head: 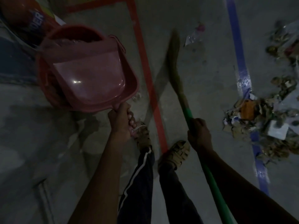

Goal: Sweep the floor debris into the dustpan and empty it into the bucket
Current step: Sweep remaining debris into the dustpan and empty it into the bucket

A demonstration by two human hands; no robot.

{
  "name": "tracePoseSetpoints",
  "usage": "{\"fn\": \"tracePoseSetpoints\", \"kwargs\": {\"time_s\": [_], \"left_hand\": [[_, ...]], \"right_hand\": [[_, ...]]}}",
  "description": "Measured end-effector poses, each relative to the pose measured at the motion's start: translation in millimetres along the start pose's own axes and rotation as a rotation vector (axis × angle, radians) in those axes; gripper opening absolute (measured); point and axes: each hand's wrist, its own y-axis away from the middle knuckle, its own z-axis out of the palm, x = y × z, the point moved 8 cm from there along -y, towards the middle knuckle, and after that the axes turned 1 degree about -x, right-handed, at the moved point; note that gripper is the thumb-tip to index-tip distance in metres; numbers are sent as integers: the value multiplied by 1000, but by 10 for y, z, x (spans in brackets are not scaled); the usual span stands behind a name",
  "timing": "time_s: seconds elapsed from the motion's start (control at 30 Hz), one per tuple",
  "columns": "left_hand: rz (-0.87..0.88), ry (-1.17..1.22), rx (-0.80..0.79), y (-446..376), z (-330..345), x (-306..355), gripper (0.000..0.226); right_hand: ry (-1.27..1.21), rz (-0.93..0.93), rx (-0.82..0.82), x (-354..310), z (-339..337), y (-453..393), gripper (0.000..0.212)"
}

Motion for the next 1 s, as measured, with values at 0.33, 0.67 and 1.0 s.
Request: {"fn": "tracePoseSetpoints", "kwargs": {"time_s": [0.33,0.67,1.0], "left_hand": [[-35,-15,57,-117,-110,-206,30],[9,-120,-3,19,234,-190,31],[77,-184,-167,478,1298,-42,28]], "right_hand": [[106,-117,-457,-153,873,35,53],[90,176,77,835,-314,-220,40],[-143,189,460,1099,-1415,0,47]]}}
